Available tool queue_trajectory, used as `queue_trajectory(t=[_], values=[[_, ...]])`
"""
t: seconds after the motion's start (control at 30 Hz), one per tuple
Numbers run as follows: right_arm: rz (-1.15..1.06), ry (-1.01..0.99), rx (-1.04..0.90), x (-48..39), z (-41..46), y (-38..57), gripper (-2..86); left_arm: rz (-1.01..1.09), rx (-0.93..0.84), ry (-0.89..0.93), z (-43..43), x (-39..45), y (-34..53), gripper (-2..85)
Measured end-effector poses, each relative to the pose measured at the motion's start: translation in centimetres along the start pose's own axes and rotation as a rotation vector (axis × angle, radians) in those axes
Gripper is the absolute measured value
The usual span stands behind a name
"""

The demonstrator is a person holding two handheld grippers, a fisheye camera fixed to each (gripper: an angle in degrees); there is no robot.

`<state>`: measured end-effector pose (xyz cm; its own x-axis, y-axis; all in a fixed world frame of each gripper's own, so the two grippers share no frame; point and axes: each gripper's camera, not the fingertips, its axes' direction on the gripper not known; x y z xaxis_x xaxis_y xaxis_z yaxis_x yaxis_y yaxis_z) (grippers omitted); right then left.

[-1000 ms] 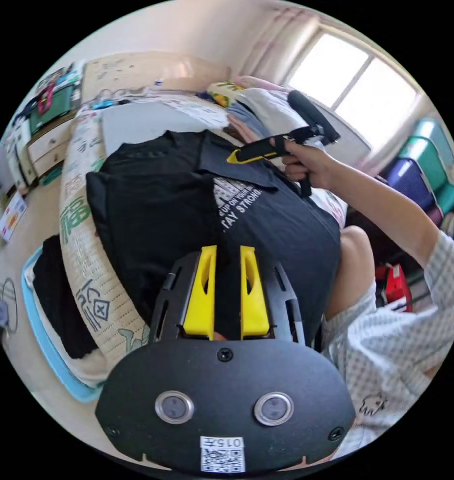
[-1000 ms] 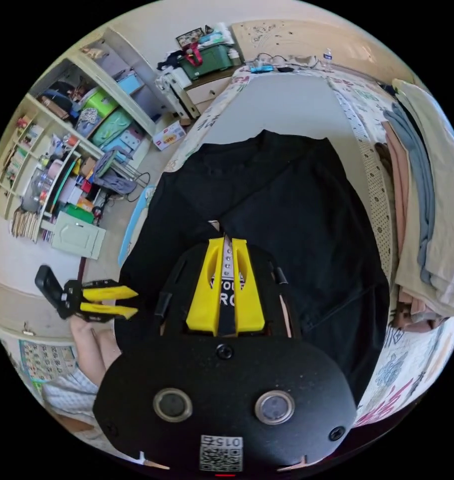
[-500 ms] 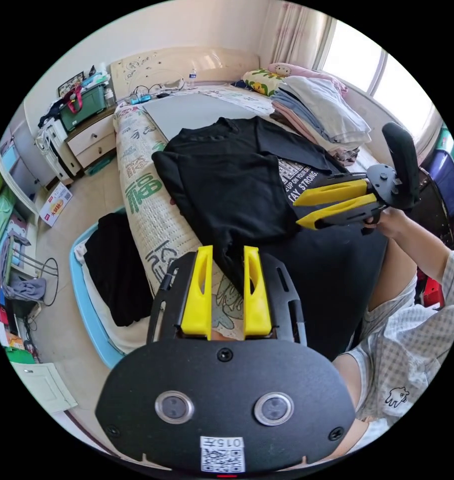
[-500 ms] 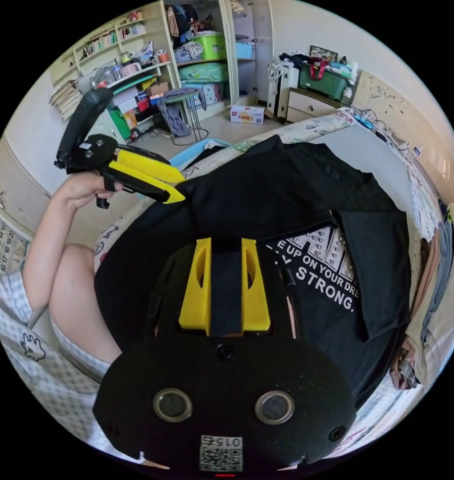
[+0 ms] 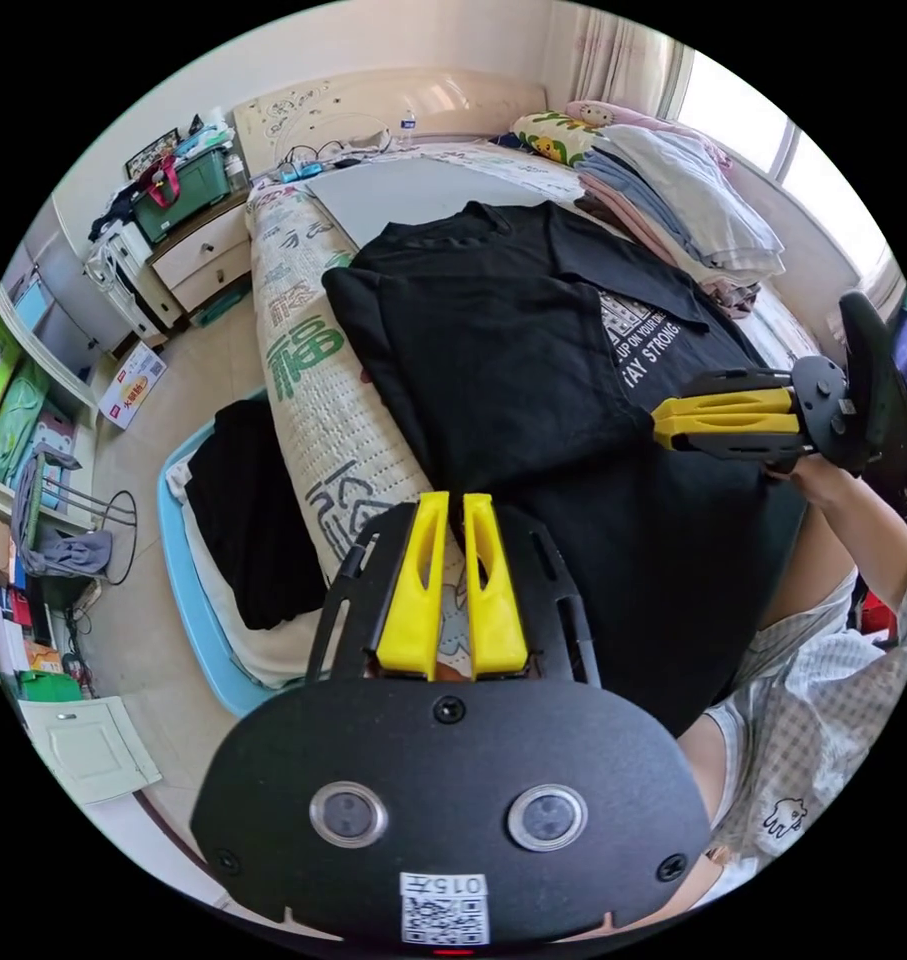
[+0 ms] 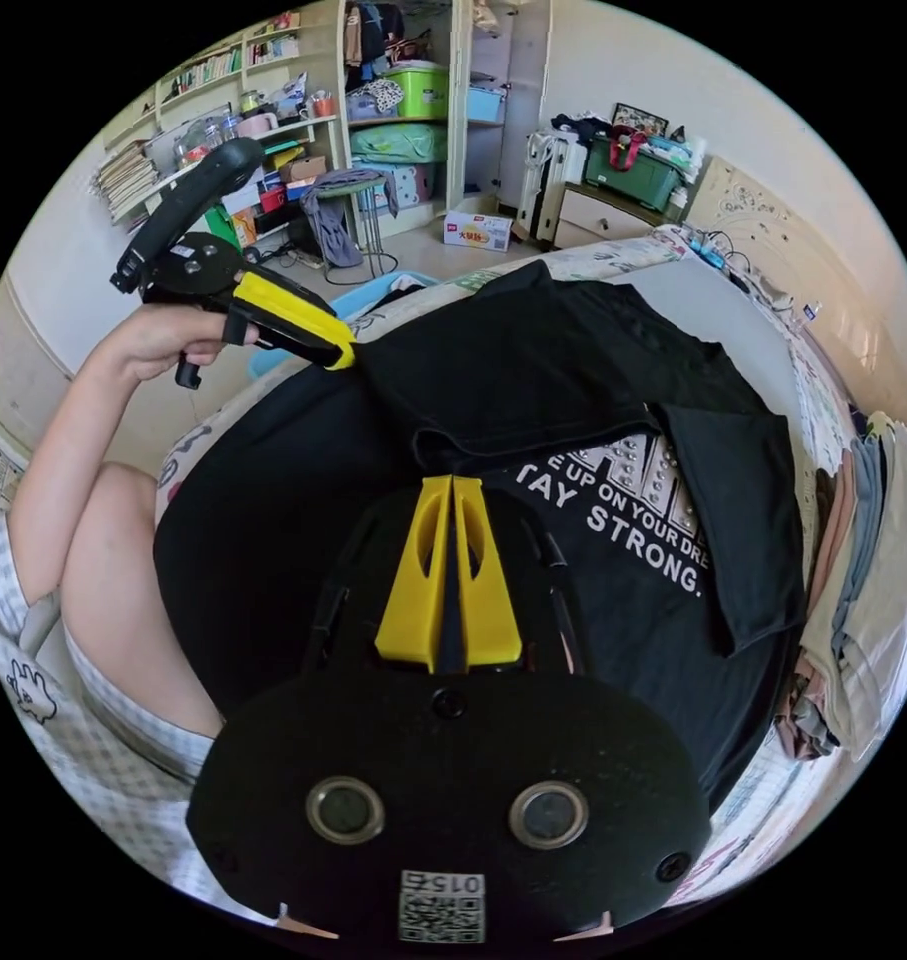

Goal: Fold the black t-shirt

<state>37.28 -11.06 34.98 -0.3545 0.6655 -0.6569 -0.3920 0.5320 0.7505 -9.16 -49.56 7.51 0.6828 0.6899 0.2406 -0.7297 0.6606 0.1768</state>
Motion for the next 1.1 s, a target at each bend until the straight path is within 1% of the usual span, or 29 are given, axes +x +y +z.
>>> queue_trajectory(t=[0.1,0.2,0.27,0.3,0.37,0.4,0.47,0.5,0.57,0.7,0.77,0.83,0.9,0.97,1.1], values=[[0.003,0.000,0.003,1.0,-1.9,2.0,-1.0,0.002,-0.001,-0.005,0.4,0.4,0.4,2.1],[0.071,0.019,0.016,3.3,-5.7,6.5,-1.0,-0.022,0.005,0.008,0.5,0.5,0.9,3.4],[0.171,0.012,0.154,5.1,-11.8,14.1,-0.8,-0.079,0.019,0.052,0.5,0.0,1.5,5.0],[0.204,-0.001,0.187,5.6,-13.2,16.4,-0.8,-0.090,0.024,0.065,0.5,0.0,1.7,5.6],[0.311,-0.045,0.291,7.3,-17.6,25.9,-0.2,-0.135,0.044,0.096,0.6,0.1,2.4,7.4],[0.341,-0.041,0.303,7.7,-18.4,28.2,-0.1,-0.149,0.048,0.093,0.6,0.2,2.7,7.7],[0.464,0.016,0.315,8.9,-21.2,35.8,0.2,-0.191,0.066,0.054,0.6,1.4,3.8,8.5],[0.490,0.035,0.316,9.0,-21.8,37.3,0.2,-0.197,0.071,0.036,0.5,1.8,4.1,8.8],[0.563,0.113,0.335,9.4,-24.3,42.3,0.0,-0.221,0.090,-0.047,0.2,3.7,5.6,9.7],[0.568,0.147,0.361,10.2,-26.4,47.3,-0.2,-0.233,0.113,-0.166,-0.6,6.2,8.4,10.5],[0.635,0.115,0.368,11.8,-27.2,49.9,-0.3,-0.265,0.155,-0.232,-1.6,6.9,10.6,10.2],[0.684,0.037,0.403,13.1,-28.0,51.2,-0.4,-0.321,0.205,-0.253,-2.6,6.9,12.6,9.8],[0.672,-0.004,0.414,13.9,-28.3,51.8,-0.5,-0.384,0.266,-0.251,-3.6,6.8,14.7,9.4],[0.675,0.026,0.383,14.7,-28.1,52.4,-0.5,-0.446,0.333,-0.246,-4.6,6.6,17.8,9.1],[0.672,0.061,0.351,16.1,-27.1,53.1,-0.5,-0.554,0.410,-0.215,-6.0,5.8,22.2,8.8]])
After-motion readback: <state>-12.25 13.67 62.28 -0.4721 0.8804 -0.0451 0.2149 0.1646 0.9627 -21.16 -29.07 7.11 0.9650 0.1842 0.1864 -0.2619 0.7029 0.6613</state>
